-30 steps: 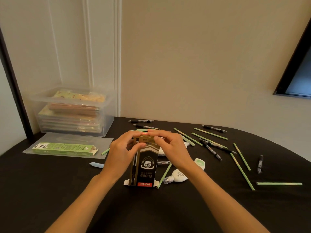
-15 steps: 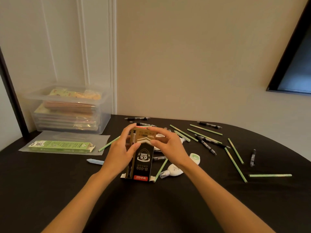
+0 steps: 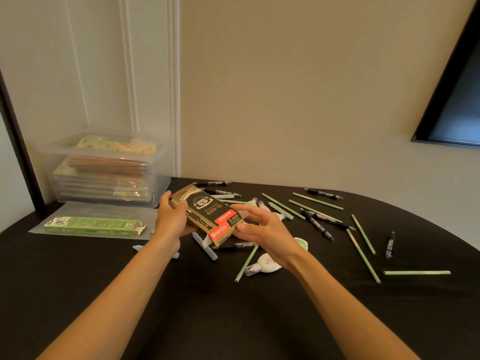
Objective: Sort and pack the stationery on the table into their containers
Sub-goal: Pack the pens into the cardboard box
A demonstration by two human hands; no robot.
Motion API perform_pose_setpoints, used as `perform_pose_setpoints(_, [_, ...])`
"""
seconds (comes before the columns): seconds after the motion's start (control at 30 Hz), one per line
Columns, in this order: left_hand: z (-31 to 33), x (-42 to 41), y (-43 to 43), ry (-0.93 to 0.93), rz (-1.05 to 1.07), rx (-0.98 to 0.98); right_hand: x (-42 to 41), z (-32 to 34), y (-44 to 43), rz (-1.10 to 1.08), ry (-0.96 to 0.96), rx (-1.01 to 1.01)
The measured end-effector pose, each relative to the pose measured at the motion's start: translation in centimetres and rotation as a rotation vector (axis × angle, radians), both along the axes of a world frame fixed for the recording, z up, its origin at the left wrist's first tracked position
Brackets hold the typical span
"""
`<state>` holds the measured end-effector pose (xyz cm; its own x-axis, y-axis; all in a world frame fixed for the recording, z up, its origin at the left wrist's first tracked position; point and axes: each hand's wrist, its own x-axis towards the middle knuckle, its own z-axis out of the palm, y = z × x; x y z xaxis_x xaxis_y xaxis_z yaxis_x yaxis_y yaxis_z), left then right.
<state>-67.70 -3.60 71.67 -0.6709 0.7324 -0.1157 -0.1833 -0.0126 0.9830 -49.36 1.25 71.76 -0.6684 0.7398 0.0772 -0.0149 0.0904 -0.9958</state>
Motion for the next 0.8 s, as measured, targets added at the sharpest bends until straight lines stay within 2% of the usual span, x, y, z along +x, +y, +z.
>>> perform_pose_setpoints(0.1, [0.0,0.6,0.1,-0.051,-0.118,-0.088,-0.5,-0.2,0.3,-0.137,0.000,0.037])
perform_pose_setpoints(0.27, [1.3,1.3,-0.2,-0.003,-0.299,-0.214,-0.8,0.4,0.8,-0.231,0.107,-0.041])
perform_pose_setpoints(0.33, [1.7,1.7,0.1,0.201,-0.317,-0.342,-1.1,0.5,1.1,-0.306,0.175,-0.155])
perform_pose_setpoints(0.4, [2.0,1.8,0.3,0.551,-0.387,-0.388,-1.2,0.4,1.4,-0.366,0.215,-0.247])
perform_pose_setpoints(0.47, [2.3,1.4,-0.1,0.767,-0.449,-0.362,-1.3,0.5,1.5,-0.385,0.222,-0.267])
perform_pose_setpoints(0.53, [2.1,0.6,-0.3,0.867,-0.455,-0.334,-1.4,0.5,1.4,-0.376,0.266,-0.291])
perform_pose_setpoints(0.7, [1.8,0.7,-0.5,1.050,-0.288,-0.069,-1.7,0.6,1.3,-0.333,0.291,-0.300])
perform_pose_setpoints(0.8, [1.8,1.2,-0.2,1.004,-0.208,0.084,-1.7,0.2,1.0,-0.310,0.273,-0.246])
